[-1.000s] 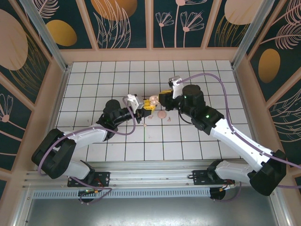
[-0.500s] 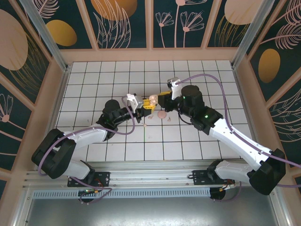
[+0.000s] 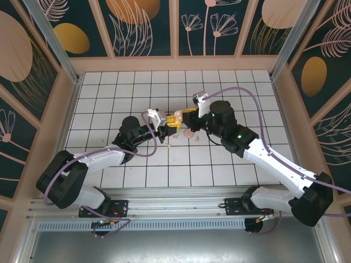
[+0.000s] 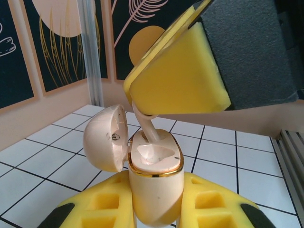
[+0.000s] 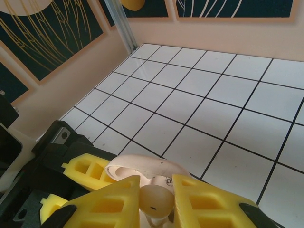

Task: Insert wireless bluetooth earbuds into charging case

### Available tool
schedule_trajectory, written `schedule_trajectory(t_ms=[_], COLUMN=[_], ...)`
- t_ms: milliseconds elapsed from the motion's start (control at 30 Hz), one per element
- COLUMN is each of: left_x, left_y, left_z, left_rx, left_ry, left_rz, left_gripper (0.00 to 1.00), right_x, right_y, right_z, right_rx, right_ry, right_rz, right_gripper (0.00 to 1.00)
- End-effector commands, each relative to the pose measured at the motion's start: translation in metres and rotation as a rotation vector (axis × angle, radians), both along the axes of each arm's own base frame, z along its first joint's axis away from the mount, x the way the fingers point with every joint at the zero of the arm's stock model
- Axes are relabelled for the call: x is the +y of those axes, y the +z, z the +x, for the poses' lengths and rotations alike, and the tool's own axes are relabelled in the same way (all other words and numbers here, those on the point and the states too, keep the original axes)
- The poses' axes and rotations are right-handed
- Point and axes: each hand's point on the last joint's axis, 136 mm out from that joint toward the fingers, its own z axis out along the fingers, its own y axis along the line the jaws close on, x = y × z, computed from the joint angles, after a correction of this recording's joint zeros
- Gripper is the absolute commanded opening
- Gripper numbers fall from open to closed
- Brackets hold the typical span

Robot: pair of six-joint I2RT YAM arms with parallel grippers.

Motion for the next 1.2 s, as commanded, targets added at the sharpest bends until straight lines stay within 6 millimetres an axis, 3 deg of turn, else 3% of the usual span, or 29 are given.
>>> schedule_trajectory(t_ms=[0, 433, 833, 1167], left_x=[0.001, 0.001, 0.002, 0.001], left_y=[0.05, 0.054, 0.065, 0.068], left_z=[-0.006, -0.007, -0.007, -0.007], left_rx=[-0.106, -0.109, -0.127, -0.13], left_ry=[-0.015, -0.016, -0.017, -0.019], left_rz=[-0.113, -0.115, -0.132, -0.133], left_gripper=[0.12, 0.12, 0.12, 0.12], right_x=[-0.001, -0.013, -0.014, -0.024], right_y=[-0.006, 0.009, -0.004, 0.002], right_z=[-0.002, 0.001, -0.001, 0.006], right_rx=[-0.03, -0.116, -0.107, -0.147], right_ry=[-0.012, -0.079, -0.074, -0.129], right_rz=[-0.042, -0.053, -0.095, -0.129], right_gripper=[0.21, 0.21, 0.2, 0.2])
